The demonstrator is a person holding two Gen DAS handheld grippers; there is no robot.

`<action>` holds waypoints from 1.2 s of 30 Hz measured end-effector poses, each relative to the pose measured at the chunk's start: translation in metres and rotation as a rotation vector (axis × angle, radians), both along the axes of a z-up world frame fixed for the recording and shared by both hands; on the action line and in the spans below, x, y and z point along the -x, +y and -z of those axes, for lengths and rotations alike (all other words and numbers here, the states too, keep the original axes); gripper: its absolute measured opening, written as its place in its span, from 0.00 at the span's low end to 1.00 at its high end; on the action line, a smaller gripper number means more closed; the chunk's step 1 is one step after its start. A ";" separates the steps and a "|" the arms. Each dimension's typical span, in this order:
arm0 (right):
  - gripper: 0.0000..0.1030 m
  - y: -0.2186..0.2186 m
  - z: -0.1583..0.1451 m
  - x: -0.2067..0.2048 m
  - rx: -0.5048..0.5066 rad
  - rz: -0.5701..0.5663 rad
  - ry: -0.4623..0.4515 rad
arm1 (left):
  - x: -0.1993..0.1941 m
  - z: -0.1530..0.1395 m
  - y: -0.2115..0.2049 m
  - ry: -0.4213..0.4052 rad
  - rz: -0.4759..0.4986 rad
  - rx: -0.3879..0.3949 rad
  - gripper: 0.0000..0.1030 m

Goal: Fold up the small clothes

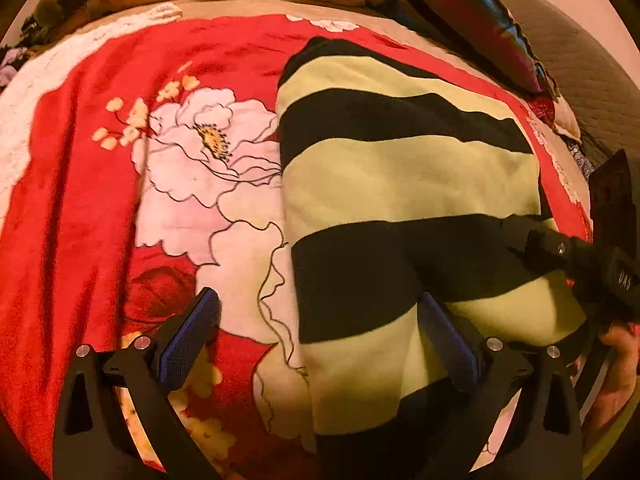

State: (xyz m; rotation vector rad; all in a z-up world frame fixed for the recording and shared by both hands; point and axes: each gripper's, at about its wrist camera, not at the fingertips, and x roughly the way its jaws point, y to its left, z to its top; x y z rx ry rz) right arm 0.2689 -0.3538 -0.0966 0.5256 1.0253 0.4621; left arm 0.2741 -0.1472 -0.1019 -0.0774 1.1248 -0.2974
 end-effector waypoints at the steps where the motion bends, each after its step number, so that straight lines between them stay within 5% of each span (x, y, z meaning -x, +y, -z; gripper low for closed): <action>1: 0.79 0.001 0.000 0.000 0.000 -0.007 -0.004 | -0.002 0.003 0.000 0.010 -0.001 0.019 0.95; 2: 0.73 0.001 0.000 0.000 0.000 -0.014 -0.007 | -0.003 0.004 0.000 0.014 -0.003 0.033 0.93; 5: 0.65 0.003 -0.002 0.000 -0.011 -0.025 -0.019 | -0.004 0.006 -0.001 0.027 0.015 0.159 0.50; 12: 0.55 0.008 -0.021 0.004 -0.049 -0.047 -0.087 | 0.003 -0.013 -0.013 -0.021 0.050 0.110 0.37; 22: 0.53 0.056 -0.056 0.039 -0.076 -0.098 -0.153 | 0.049 -0.052 0.033 -0.079 0.027 0.069 0.36; 36: 0.53 0.129 -0.065 0.083 0.006 -0.155 -0.132 | 0.099 -0.049 0.097 -0.050 -0.019 0.063 0.36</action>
